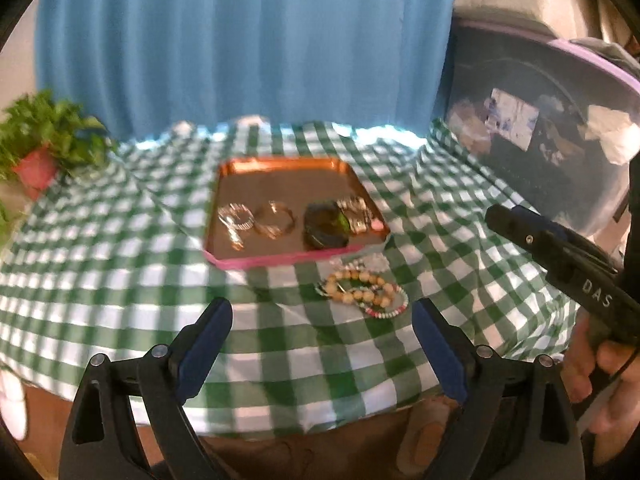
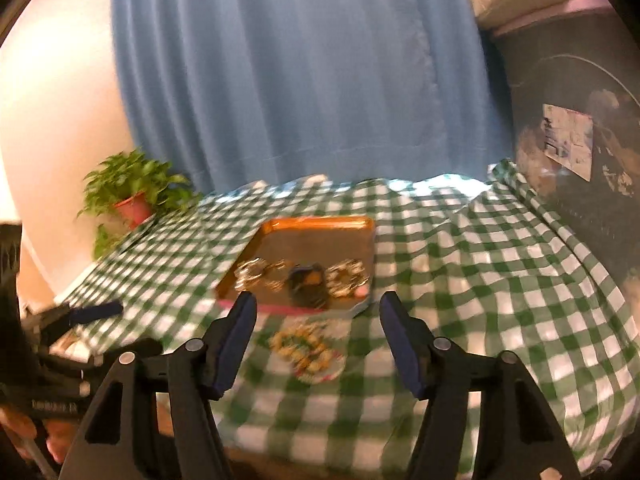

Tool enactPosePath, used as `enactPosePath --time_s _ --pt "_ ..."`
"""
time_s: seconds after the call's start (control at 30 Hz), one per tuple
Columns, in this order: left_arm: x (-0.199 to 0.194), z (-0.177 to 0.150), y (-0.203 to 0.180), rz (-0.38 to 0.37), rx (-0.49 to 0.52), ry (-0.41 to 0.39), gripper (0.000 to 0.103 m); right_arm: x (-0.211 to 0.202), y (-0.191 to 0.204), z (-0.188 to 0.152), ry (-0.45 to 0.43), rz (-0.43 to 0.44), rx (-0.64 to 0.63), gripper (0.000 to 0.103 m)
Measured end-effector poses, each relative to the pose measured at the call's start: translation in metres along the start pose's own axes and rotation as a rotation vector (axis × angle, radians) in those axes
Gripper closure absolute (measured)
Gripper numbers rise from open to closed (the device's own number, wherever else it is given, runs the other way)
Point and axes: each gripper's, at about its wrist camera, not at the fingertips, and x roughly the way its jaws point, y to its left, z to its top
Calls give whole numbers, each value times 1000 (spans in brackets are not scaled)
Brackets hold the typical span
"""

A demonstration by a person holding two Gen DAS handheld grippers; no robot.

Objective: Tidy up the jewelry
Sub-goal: 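Withdraw both open tools and reach toward the remaining bead bracelets, then grasp the wooden bead bracelet with the left tool while the right tool grasps the pink-white bracelet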

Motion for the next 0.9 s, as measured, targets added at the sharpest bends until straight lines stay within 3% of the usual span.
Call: enactPosePath --time_s 0.17,0.3,0.37,0.57,0.77,0.9 --pt "41 -2 -5 -9 48 34 26 37 -36 -37 73 5 92 70" --pt "78 10 2 -65 3 61 37 64 -42 -51 149 -25 59 83" --pt "95 13 9 -81 -11 74 43 71 -39 -51 157 3 39 89" --pt "129 10 12 -145 -13 107 56 90 -16 -59 192 65 -16 92" --pt "149 10 -1 -129 83 143 84 106 -8 -62 227 53 -90 92" --pt "150 9 -2 -89 116 141 89 121 -9 -65 268 47 -94 92"
